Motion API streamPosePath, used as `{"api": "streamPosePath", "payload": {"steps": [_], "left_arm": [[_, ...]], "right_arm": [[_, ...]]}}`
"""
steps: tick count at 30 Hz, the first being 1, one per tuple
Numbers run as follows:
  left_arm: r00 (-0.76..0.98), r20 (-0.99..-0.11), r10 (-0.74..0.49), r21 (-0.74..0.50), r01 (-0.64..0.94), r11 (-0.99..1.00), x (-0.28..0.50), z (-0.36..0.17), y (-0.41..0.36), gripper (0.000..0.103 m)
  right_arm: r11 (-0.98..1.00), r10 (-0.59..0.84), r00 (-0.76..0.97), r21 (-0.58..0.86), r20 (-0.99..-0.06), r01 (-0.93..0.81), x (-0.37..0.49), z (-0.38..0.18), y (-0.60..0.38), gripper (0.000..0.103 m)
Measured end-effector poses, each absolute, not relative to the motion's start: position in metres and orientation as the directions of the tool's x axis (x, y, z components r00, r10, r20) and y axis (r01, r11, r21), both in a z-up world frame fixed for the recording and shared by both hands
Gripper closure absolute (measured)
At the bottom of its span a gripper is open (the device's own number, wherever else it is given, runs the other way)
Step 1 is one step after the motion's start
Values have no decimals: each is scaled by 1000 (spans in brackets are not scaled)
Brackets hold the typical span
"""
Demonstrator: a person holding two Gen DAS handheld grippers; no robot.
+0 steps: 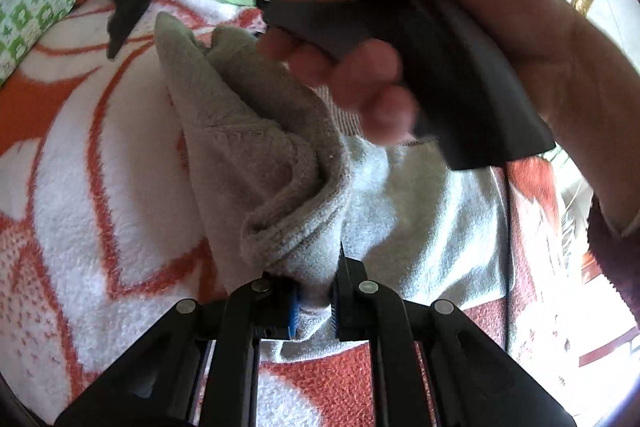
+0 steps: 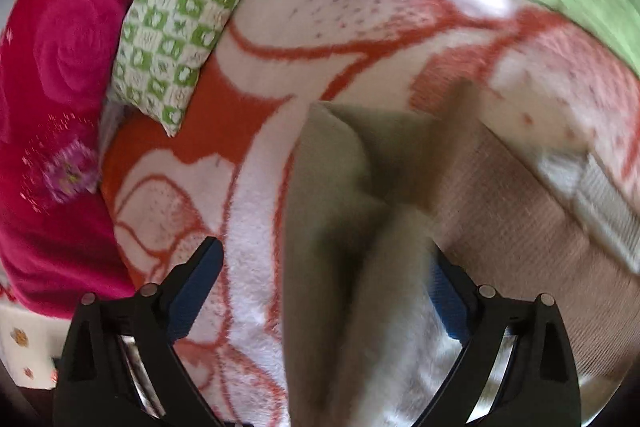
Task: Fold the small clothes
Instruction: 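Grasp the folded sweater edge with the left gripper while the right gripper grasps the other edge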
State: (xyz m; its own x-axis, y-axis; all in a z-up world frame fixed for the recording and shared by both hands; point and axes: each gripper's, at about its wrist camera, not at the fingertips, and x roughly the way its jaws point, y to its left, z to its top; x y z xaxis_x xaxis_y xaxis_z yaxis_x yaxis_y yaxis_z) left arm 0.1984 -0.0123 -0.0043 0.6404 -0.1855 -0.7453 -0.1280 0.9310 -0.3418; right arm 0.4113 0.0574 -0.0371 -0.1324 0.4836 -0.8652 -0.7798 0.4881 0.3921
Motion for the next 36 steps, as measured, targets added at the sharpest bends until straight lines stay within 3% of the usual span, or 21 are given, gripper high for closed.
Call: {"api": "streamPosePath", "payload": {"steps": [1,2,3,4,11,16,26,31,36], "left_arm": [[640,-747,-181,-331,-122,936,199,-3,-15,93],[640,-748,-179,-325,-116,939,199,-2,-16,93],[640,-747,-182,-323,-109,940,200,0,-18,93],[640,-745,-190,-326,-101,940,200,1,-19,93],[649,-701,-296,-348,51,936,205,26,-62,93],[615,-678,-402,-381,174,908,222,31,-108,93],[486,-743,-460,-350,304,886,262,-10,-201,93],[474,-744,-470,-337,341,877,271,-16,-214,93],[417,-778,-470,-351,332,876,278,-46,-215,93]], "right_arm": [[493,470,-116,370,-875,-788,414,-36,54,29],[514,461,-99,356,-882,-781,418,-35,48,53],[523,467,-96,362,-879,-771,421,-34,43,67],[537,485,-89,376,-870,-755,427,-31,32,87],[584,660,12,504,-751,-636,453,7,-89,88],[614,704,110,525,-701,-589,463,25,-176,88],[753,626,258,485,-736,-445,480,-23,-295,88],[736,664,330,509,-671,-447,475,-23,-319,89],[786,603,304,485,-738,-384,485,-61,-327,89]]}}
